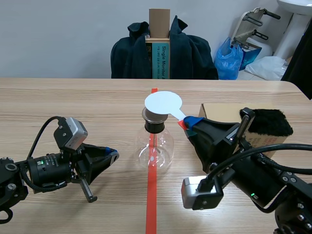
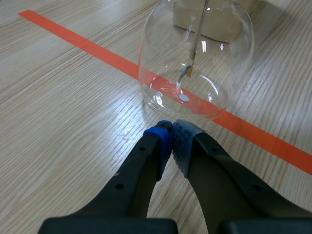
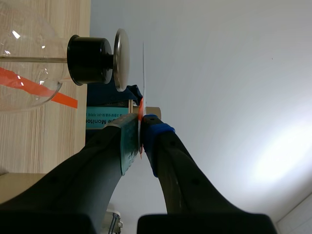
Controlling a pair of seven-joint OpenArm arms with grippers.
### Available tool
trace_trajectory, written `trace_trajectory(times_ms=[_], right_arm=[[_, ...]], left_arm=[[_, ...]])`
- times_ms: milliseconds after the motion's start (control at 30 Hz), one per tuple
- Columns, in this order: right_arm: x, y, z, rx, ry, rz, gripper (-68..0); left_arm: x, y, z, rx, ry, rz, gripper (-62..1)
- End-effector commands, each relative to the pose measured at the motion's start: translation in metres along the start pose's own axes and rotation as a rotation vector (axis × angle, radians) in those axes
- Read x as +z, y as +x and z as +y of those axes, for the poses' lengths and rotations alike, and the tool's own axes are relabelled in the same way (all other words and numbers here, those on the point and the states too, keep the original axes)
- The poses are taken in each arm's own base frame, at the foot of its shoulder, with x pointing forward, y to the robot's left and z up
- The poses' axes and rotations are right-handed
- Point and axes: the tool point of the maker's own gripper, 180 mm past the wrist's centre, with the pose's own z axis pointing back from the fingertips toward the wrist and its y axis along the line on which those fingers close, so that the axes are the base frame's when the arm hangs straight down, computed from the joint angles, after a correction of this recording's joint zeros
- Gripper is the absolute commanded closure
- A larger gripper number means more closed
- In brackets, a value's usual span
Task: Do the electroscope experiment.
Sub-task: 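Move the plate toward and away from the electroscope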
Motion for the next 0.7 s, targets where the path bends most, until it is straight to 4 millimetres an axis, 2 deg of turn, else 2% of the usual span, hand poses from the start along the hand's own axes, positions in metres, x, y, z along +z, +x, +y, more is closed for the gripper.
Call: trace_trajectory(times_ms=[0, 333, 667], right_arm=[[-0.001, -0.003, -0.012, 0.023, -0.032, -0.007, -0.8], [-0.001, -0.011, -0.012, 0.023, -0.032, 0.035, -0.8], [0.004, -0.047, -0.013, 0.019, -0.034, 0.235, -0.8]], left_arm=[[-0.003, 0.013, 0.002, -0.006, 0.002, -0.046, -1.9], [-0.003, 0.013, 0.002, -0.006, 0.002, -0.046, -1.9], [-0.003, 0.013, 0.002, -0.006, 0.002, -0.046, -1.9]])
